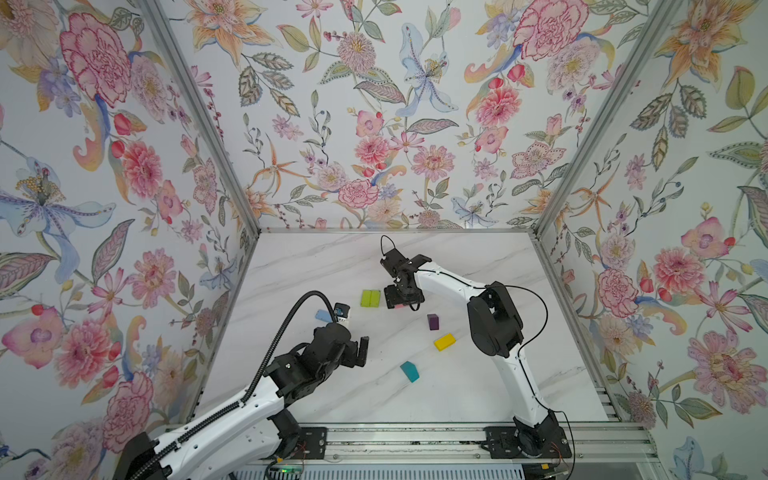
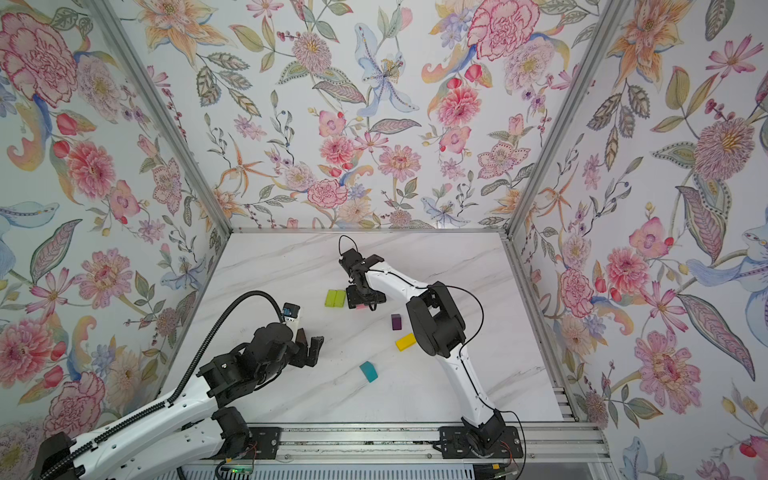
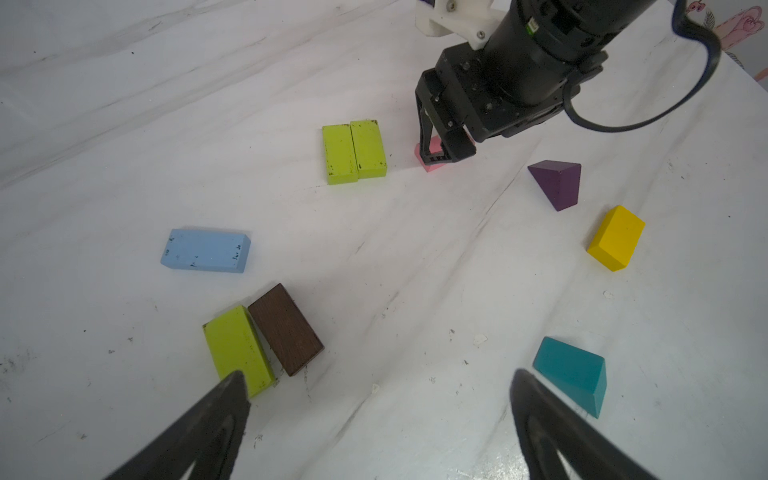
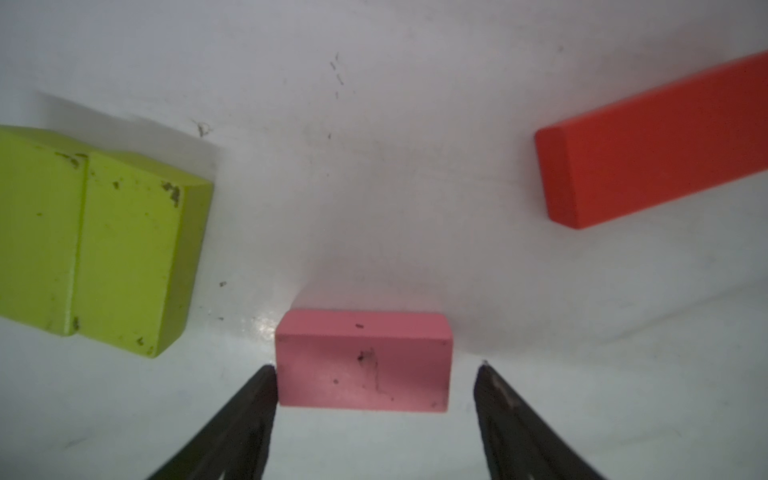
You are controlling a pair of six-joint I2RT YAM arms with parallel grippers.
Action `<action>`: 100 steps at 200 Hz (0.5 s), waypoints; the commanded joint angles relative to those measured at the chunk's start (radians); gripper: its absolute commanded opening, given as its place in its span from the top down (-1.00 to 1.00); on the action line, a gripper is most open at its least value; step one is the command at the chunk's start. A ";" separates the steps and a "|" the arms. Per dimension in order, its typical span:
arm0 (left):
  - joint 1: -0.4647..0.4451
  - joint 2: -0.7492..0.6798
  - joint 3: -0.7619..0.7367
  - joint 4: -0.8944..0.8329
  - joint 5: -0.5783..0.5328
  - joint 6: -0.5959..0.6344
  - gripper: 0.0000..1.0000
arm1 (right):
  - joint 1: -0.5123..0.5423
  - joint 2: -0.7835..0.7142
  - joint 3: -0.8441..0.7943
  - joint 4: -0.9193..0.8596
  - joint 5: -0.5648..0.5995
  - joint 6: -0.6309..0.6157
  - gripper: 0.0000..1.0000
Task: Build the wood block tower
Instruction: 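Close the right gripper on the pink block and lift it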
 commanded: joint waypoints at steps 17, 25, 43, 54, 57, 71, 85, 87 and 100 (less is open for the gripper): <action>-0.010 -0.016 -0.015 0.007 -0.015 0.002 -0.99 | -0.005 0.050 0.035 -0.008 0.004 0.010 -0.42; -0.011 -0.016 -0.016 0.007 -0.017 0.000 -0.99 | -0.005 0.052 0.035 -0.009 0.005 0.012 -0.38; -0.011 -0.020 -0.019 0.008 -0.017 -0.001 -0.99 | -0.004 0.056 0.038 -0.010 0.008 0.013 -0.31; -0.011 -0.022 -0.021 0.008 -0.017 -0.003 -0.99 | -0.004 0.058 0.040 -0.010 0.013 0.012 -0.25; -0.011 -0.023 -0.021 0.009 -0.017 -0.004 -0.98 | -0.004 0.057 0.040 -0.009 0.013 0.012 -0.25; -0.010 -0.026 -0.022 0.010 -0.017 -0.005 -0.99 | -0.003 0.059 0.040 -0.010 0.015 0.014 -0.20; -0.011 -0.029 -0.024 0.011 -0.019 -0.006 -0.99 | -0.002 0.058 0.039 -0.010 0.018 0.017 -0.17; -0.012 -0.029 -0.025 0.011 -0.018 -0.006 -0.98 | -0.002 0.056 0.038 -0.010 0.018 0.017 -0.15; -0.011 -0.033 -0.028 0.012 -0.023 -0.010 -0.98 | 0.002 0.048 0.037 -0.011 0.021 0.024 -0.13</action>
